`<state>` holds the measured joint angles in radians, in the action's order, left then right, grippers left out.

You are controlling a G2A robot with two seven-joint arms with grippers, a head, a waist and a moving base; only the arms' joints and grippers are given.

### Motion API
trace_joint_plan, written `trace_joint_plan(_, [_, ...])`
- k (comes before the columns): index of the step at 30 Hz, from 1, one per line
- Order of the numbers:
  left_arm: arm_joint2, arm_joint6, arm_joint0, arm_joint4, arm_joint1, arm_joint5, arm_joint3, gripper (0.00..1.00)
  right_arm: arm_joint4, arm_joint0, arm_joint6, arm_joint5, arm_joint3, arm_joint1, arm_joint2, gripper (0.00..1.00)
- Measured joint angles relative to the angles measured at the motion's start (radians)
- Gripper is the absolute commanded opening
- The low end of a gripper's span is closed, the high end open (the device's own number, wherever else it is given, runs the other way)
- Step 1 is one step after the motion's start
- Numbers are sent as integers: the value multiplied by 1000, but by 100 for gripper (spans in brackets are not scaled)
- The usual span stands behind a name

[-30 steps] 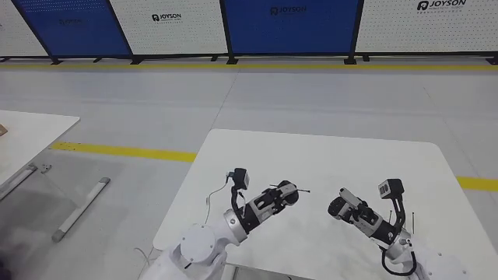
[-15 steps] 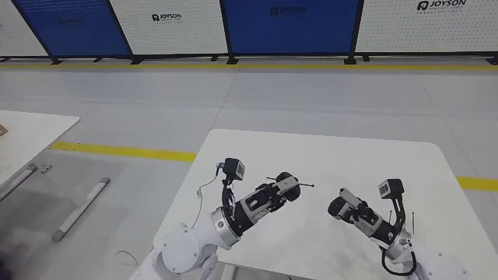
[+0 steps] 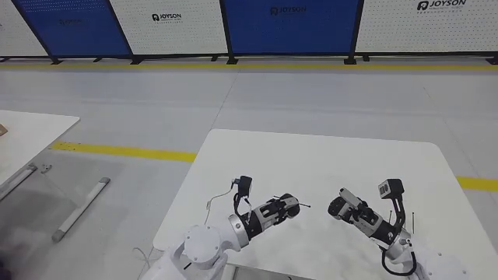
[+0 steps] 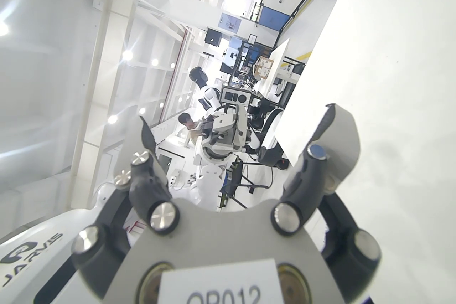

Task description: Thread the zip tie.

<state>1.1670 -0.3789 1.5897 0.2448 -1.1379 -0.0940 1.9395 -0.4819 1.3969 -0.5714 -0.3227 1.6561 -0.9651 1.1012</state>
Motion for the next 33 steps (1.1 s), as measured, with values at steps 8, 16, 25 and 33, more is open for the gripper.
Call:
trace_joint_plan(8, [7,42,-3,29,-4,62,54,0,0,0,0,0,0,0,0,100])
trace_joint_plan(16, [61,60,59,16,3,197,256,0,0,0,0,0,0,0,0,100])
trace_joint_plan(25, [51,44,60,-28,7,98,260,0,0,0,0,0,0,0,0,100])
trace_joint_plan(33, [-22,18,-17,-47,0,9,93,0,0,0,0,0,0,0,0,100])
